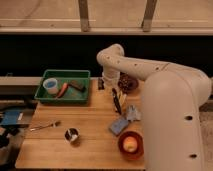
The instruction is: Place brush in metal cup
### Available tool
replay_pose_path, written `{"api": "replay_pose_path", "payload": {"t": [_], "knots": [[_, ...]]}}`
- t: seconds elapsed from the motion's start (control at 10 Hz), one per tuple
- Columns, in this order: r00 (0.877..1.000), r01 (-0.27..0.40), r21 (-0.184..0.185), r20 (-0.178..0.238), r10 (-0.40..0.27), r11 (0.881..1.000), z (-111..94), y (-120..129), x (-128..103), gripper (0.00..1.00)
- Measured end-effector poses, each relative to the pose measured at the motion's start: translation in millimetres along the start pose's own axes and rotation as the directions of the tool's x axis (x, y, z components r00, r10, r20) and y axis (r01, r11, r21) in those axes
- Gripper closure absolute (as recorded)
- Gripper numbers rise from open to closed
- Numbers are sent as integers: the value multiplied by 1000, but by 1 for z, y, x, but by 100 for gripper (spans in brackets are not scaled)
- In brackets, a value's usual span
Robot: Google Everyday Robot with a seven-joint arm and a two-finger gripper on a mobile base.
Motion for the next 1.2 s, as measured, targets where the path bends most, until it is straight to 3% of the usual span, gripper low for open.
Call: {"api": "replay_pose_path", "payload": {"t": [0.2,0.5,0.6,0.7,0.8,0.9,1.2], "knots": [[998,69,-80,-8,-69,994,-9,24,5,100],[981,186,-170,-30,-194,968,-9,68,15,100],[970,228,-198,-39,-240,953,-8,81,18,100],[947,298,-234,-50,-317,926,-7,97,20,100],[933,332,-253,-56,-356,909,-6,106,21,100],[925,349,-264,-59,-376,899,-6,110,21,100],[926,346,-262,-59,-373,901,-6,109,22,100]]}}
